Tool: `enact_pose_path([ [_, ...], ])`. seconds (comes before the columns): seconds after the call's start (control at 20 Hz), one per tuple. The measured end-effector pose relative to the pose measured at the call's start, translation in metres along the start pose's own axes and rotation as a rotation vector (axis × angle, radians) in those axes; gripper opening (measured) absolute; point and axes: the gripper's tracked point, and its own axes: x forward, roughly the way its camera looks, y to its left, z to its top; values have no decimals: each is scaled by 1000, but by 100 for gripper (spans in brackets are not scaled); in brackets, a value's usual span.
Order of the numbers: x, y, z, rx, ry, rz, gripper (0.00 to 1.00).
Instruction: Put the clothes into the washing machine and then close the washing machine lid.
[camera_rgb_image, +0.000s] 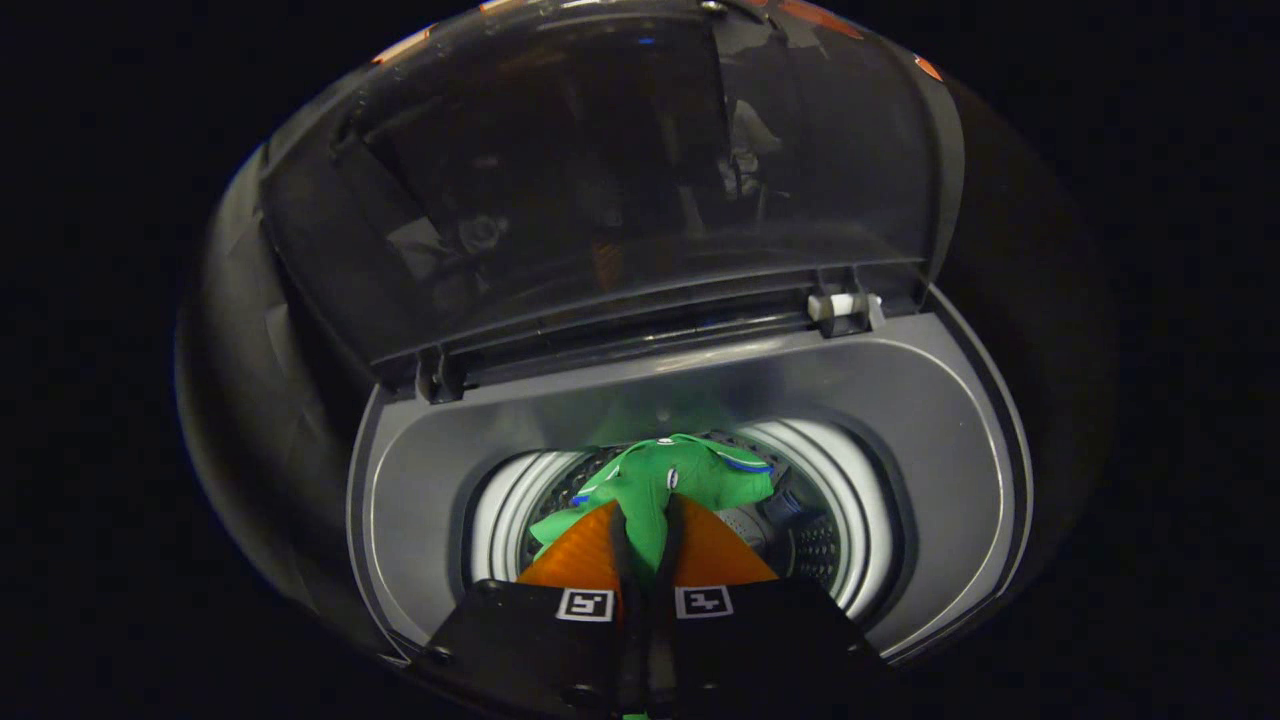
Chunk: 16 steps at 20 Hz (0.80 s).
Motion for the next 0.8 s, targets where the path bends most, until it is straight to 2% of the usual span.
enact_pose_path([
  [0.5,21,-5,-9,32,88,-40,10],
  [0.7,22,-6,-16,24,114,-39,29],
  [0.8,21,-10,-17,9,118,-58,57],
])
